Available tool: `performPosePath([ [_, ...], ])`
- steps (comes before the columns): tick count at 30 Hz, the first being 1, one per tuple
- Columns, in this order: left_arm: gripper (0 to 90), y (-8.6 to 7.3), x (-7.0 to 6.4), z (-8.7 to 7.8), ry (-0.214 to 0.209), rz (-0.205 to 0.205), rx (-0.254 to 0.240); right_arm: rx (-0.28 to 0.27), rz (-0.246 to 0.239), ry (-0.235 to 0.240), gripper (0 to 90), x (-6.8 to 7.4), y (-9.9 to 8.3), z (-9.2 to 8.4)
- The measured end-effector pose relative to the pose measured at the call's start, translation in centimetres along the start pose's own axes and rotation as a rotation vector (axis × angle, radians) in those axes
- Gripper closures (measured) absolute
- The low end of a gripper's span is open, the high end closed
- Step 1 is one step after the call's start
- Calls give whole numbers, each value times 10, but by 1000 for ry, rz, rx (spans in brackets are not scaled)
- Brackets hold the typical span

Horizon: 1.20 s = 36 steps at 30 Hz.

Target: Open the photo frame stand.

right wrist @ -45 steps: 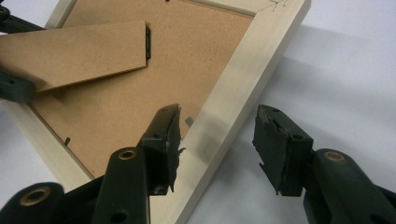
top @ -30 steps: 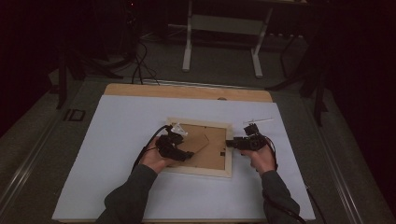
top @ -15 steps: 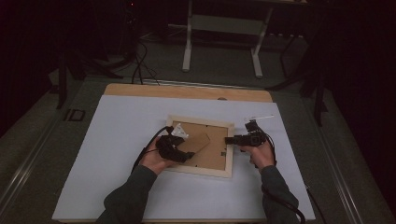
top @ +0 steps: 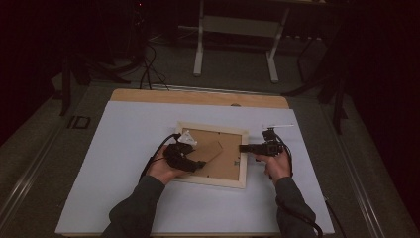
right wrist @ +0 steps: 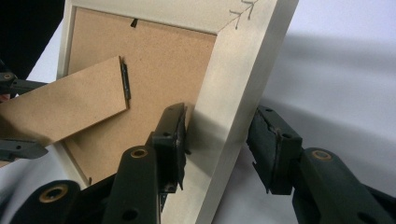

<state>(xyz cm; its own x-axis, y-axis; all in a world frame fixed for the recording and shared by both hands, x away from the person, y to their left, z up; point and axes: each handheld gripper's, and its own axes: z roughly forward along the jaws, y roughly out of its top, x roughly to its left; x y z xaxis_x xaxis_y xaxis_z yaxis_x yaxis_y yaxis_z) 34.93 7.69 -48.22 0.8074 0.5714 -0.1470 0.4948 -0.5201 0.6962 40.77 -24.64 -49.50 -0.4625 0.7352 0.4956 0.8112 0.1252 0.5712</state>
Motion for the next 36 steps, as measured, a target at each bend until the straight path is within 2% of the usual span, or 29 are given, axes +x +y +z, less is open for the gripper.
performPosePath([
  [2, 436, 0, 3, 1, -17, -21, 11, -8, -3, -9, 570, 1, 0, 0],
  [5, 453, -1, 9, 0, -60, -82, 9, -18, -5, -15, 569, 2, -1, 0],
  [6, 457, -1, 13, 0, -91, -114, -2, -19, -6, -15, 570, 3, -1, 0],
  [9, 486, -2, 19, -2, -145, -171, -10, -27, -13, -17, 570, 3, -2, 0],
  [11, 493, -3, 22, -3, -177, -197, 4, -28, -20, -19, 569, 4, -2, -1],
  [12, 497, -3, 24, -2, -204, -208, 26, -29, -21, -20, 569, 5, -2, -2],
  [14, 494, -4, 24, 0, -214, -210, 55, -28, -28, -22, 569, 6, -2, -2],
  [18, 535, -3, 22, 3, -216, -200, 74, -33, -43, -27, 569, 7, -1, -3],
  [26, 575, -2, 20, 2, -219, -172, 75, -44, -75, -41, 571, 11, 0, -5],
  [36, 627, 4, 16, 3, -191, -144, 71, -94, -148, -105, 586, 25, 7, -16],
])
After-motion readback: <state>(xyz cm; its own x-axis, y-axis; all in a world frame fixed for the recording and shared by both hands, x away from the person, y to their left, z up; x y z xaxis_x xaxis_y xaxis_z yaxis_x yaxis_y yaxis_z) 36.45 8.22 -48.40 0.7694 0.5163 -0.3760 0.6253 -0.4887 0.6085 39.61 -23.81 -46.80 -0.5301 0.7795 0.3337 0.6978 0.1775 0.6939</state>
